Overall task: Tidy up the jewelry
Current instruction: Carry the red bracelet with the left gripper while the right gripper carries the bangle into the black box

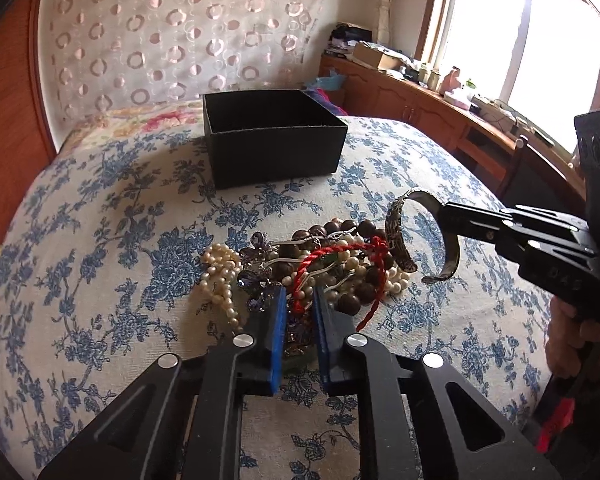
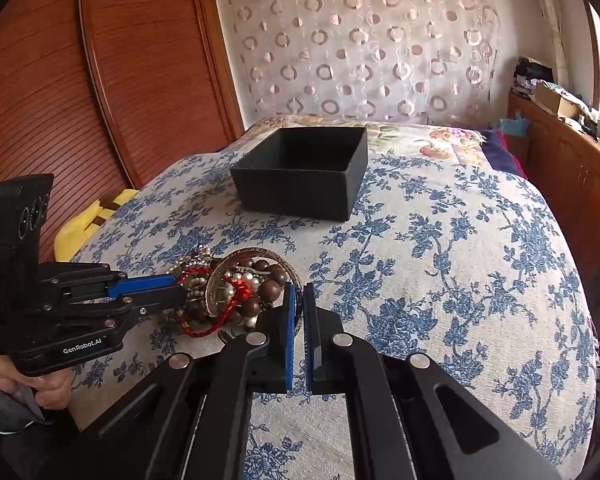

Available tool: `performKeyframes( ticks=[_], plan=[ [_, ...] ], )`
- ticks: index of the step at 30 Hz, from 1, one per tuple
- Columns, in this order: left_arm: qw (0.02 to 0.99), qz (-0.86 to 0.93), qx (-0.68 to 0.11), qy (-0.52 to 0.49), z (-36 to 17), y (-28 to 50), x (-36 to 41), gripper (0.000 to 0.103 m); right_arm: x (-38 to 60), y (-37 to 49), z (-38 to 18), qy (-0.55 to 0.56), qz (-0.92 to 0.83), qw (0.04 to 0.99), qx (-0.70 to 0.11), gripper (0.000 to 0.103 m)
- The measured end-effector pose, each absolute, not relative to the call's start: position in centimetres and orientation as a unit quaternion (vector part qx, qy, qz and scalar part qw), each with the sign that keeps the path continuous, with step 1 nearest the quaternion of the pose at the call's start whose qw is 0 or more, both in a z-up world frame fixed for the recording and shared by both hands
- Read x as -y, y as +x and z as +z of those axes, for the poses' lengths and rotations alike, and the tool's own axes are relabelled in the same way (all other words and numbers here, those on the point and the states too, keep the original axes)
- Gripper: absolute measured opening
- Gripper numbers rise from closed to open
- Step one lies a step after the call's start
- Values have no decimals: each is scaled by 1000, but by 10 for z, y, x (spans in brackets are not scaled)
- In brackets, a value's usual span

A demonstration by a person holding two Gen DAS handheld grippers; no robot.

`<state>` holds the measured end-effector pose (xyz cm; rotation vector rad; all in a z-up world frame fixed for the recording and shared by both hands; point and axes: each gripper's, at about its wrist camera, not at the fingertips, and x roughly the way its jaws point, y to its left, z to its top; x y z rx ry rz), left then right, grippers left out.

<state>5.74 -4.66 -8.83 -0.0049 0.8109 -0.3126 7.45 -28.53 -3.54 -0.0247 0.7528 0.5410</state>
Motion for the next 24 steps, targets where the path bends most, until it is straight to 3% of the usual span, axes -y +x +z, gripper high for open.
performKeyframes(
  ticks=[24],
  plan=[
    [932,-146,-331,-32,-41,57,20,8,283,84,-20,-22,257,902,-345,5]
  ],
)
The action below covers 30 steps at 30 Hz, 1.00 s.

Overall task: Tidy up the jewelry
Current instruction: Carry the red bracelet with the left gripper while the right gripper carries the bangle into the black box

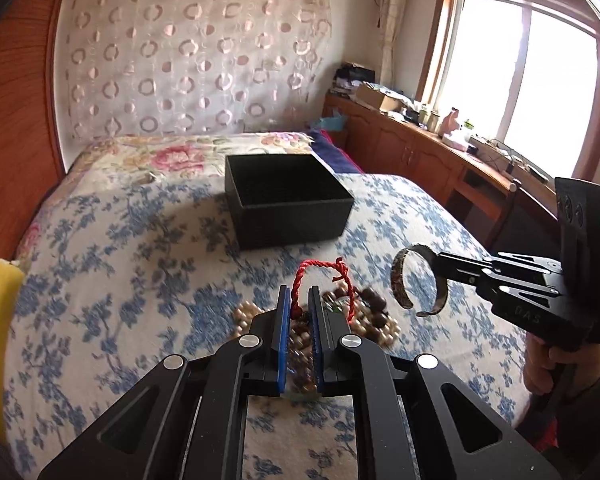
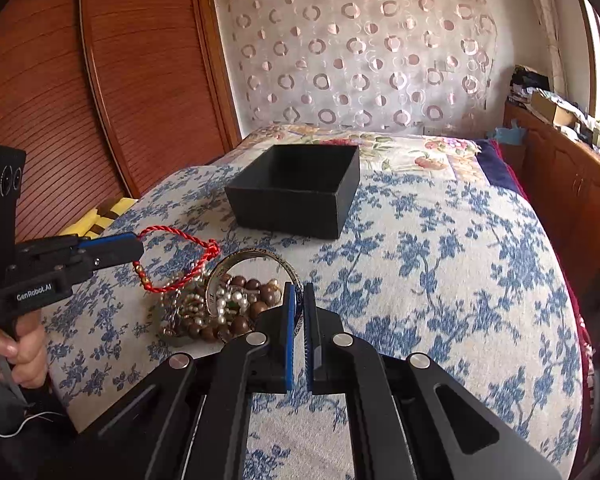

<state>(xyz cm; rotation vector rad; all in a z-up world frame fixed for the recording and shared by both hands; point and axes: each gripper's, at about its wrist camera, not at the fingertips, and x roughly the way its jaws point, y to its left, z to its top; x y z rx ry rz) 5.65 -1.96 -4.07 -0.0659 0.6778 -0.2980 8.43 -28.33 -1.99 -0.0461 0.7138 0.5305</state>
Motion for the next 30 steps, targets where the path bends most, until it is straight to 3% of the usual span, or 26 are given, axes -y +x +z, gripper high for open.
performKeyframes(
  ticks=[17,30],
  plan=[
    [947,-111,-302,-5,-21,101,3,8,248,173,5,-60,247,911,-324,5],
    [950,-101,-295,6,-10,139,5,8,225,239,-13,-78,237,901,-355,6]
  ],
)
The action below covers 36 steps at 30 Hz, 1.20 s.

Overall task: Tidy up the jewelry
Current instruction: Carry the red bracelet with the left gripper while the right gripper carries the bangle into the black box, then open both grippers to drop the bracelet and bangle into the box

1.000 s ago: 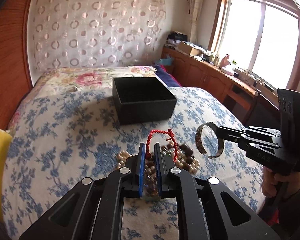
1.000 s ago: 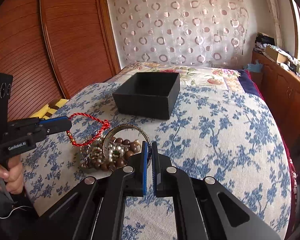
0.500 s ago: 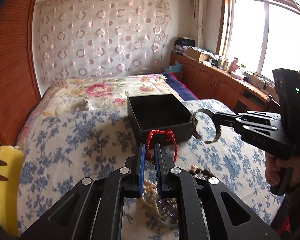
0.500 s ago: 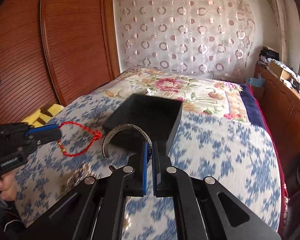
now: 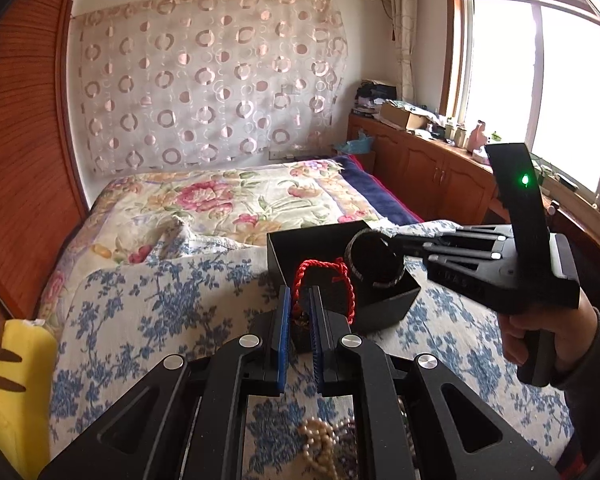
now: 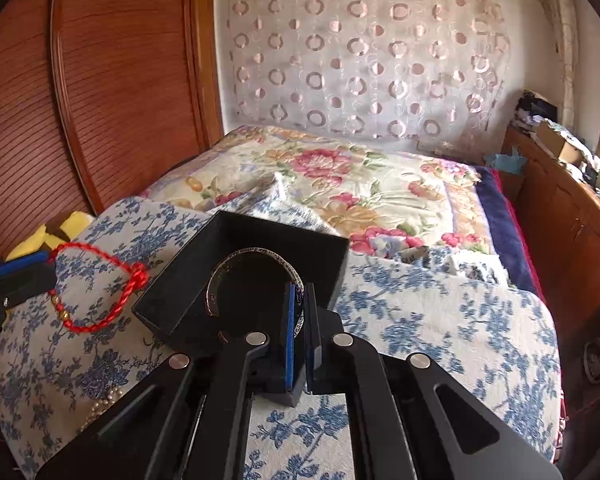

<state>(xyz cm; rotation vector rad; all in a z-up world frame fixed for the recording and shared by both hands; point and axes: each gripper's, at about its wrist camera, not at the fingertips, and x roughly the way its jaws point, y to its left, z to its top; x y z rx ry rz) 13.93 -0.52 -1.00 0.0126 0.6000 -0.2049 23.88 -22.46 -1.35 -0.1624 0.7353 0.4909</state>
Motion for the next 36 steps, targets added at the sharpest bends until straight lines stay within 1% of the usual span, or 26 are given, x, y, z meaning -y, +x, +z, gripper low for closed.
performKeyframes(
  ticks=[1,3,4,5,15,25,28,30,32,36],
  plan=[
    [950,-101,-295,7,-10,141,6,8,223,239,-15,-81,242,899,-357,8],
    [949,-102,-297,8,-11,147,8,8,223,238,-15,-81,245,898,-355,9],
    [949,-104,-298,8,-11,150,9,8,223,237,-15,-80,245,898,-355,13],
    [948,-105,-300,8,-13,153,10,8,226,236,-14,-79,244,899,-354,13],
    [940,-121,-319,16,-31,188,33,8,256,217,-11,-81,234,906,-342,13],
    [930,-115,-348,37,-49,224,50,9,266,200,-12,-78,241,907,-336,13],
    [928,-107,-355,46,-50,230,52,23,268,195,-11,-76,241,908,-334,13],
    [926,-110,-358,44,-49,230,52,24,272,193,-10,-71,242,909,-331,13],
    [928,-110,-353,44,-45,224,49,28,273,190,-9,-66,243,910,-329,13],
    [930,-114,-347,45,-38,209,44,30,277,177,-8,-57,250,910,-326,13]
  ],
)
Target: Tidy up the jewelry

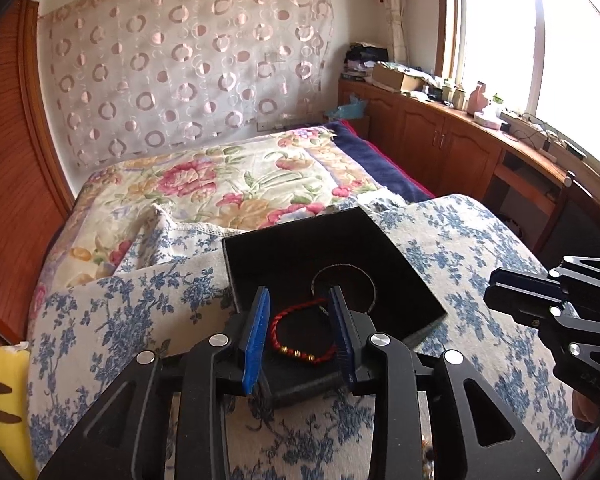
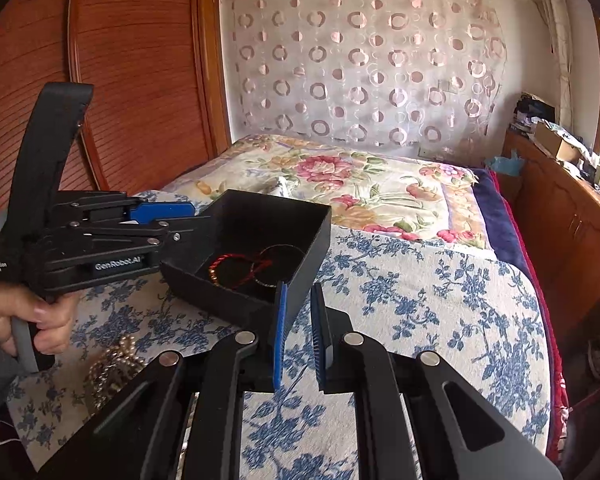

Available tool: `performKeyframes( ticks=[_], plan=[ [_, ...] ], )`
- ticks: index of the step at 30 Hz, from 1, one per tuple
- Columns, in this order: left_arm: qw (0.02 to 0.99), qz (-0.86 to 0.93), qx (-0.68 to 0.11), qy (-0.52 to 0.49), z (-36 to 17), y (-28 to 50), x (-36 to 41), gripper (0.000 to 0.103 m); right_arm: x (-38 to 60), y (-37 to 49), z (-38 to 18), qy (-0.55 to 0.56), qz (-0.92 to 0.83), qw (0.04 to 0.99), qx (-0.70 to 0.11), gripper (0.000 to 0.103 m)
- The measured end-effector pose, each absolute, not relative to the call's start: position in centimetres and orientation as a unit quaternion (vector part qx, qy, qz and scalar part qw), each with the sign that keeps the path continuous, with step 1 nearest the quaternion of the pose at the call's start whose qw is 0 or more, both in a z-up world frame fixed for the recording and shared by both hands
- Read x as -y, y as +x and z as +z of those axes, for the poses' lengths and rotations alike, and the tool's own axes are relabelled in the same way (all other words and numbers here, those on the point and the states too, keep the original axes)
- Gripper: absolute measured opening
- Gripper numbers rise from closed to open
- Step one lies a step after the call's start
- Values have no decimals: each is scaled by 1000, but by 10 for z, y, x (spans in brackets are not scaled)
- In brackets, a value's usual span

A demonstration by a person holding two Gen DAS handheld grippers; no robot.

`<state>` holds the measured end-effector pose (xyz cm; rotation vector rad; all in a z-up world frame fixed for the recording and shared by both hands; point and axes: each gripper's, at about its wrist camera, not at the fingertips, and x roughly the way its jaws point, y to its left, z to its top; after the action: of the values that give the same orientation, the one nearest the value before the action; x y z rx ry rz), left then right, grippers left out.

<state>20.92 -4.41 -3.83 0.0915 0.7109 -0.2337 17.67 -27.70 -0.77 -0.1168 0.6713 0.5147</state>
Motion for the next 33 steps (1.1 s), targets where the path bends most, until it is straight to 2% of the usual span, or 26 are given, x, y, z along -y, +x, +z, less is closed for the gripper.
performKeyframes(
  ticks=[2,6,10,16,23,25,30,33],
  plan=[
    [932,-113,-342,47,-35,199,41,38,279,170,-7,-51,252,910,-324,13],
    [934,-115,-336,48,-31,177,35,40,284,148,-6,-37,257,911,-320,13],
    [936,-119,-327,45,-30,147,29,47,290,126,-6,-23,262,910,-321,13],
    [933,-126,-335,39,-39,115,24,52,296,99,-13,-20,259,908,-329,13],
    [922,-127,-365,15,-63,90,14,52,297,75,-32,-18,253,903,-347,14],
    [920,-128,-370,9,-68,85,12,52,297,71,-36,-16,254,900,-352,26],
    [915,-134,-381,-6,-76,79,11,52,298,64,-44,-16,252,898,-360,28],
    [910,-142,-389,-22,-81,79,12,44,298,60,-46,-18,251,897,-362,28]
  ],
)
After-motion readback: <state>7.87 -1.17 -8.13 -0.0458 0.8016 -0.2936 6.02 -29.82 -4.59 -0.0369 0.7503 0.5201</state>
